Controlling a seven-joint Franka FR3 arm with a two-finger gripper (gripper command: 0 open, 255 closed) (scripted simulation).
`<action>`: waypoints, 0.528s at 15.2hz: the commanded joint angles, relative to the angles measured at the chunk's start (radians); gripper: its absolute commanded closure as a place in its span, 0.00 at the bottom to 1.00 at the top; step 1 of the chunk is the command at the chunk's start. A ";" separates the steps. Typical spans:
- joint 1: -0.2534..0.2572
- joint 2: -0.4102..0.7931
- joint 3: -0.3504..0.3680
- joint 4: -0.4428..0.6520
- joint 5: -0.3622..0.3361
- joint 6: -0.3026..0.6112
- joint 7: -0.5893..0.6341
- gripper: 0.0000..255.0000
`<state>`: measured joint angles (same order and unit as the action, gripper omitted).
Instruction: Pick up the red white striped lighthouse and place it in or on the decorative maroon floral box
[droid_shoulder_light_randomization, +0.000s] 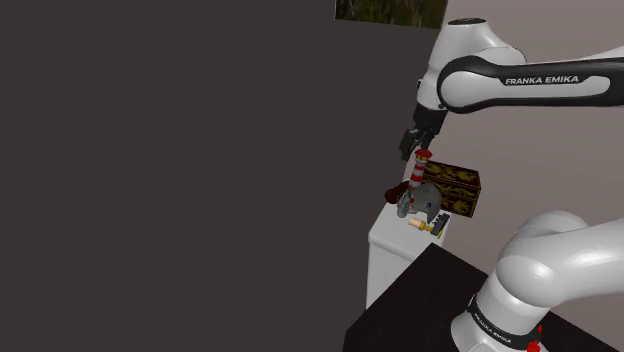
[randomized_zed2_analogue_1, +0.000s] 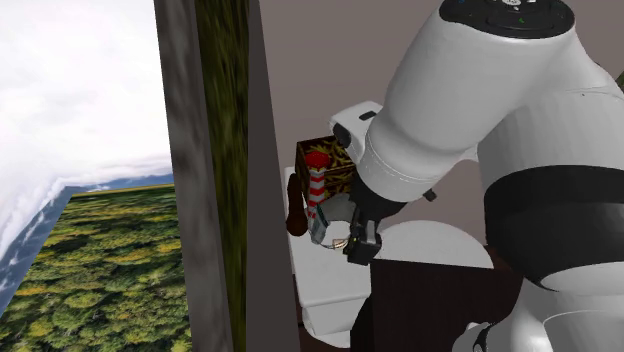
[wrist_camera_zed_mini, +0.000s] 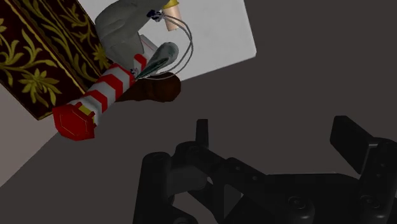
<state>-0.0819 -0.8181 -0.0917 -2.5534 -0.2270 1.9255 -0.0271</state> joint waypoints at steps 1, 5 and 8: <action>-0.024 0.017 -0.034 -0.026 -0.039 0.076 -0.023 0.00; -0.074 0.058 -0.105 -0.074 -0.115 0.225 -0.064 0.00; -0.110 0.108 -0.162 -0.094 -0.170 0.344 -0.092 0.00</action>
<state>-0.1798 -0.7370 -0.2323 -2.6447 -0.3768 2.2195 -0.1091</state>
